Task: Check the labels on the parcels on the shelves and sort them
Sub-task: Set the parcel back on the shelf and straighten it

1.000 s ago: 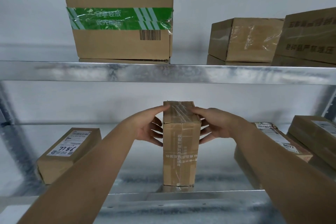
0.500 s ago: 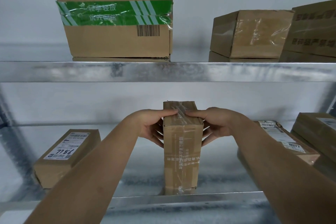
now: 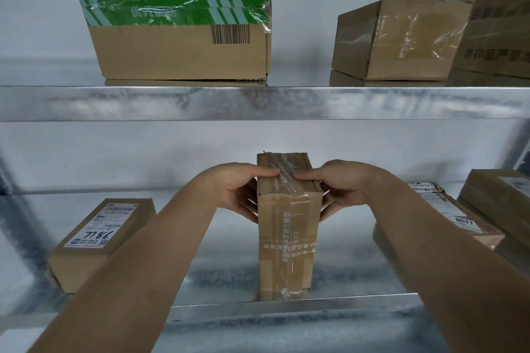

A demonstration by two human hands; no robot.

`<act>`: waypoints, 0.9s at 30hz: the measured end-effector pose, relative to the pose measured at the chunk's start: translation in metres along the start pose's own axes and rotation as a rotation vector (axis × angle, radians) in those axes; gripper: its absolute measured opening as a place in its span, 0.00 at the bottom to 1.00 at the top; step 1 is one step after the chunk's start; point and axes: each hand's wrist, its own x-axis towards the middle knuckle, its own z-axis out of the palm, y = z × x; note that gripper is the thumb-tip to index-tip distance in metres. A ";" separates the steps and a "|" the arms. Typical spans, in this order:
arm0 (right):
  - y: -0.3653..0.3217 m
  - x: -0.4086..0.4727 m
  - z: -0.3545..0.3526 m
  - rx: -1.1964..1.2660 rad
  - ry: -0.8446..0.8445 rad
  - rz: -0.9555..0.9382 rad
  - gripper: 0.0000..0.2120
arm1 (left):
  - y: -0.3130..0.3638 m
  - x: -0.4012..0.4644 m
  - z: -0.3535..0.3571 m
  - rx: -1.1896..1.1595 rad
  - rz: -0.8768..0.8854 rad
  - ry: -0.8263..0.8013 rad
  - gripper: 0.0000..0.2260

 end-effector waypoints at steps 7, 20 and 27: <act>0.001 -0.001 0.001 -0.003 0.006 -0.014 0.21 | -0.003 -0.001 0.000 -0.016 0.006 0.016 0.22; 0.018 0.001 0.007 0.032 0.151 -0.071 0.30 | -0.026 0.008 0.000 -0.022 0.066 0.115 0.36; 0.017 -0.003 0.015 0.129 0.159 -0.167 0.26 | -0.025 0.002 0.005 -0.073 0.145 0.136 0.31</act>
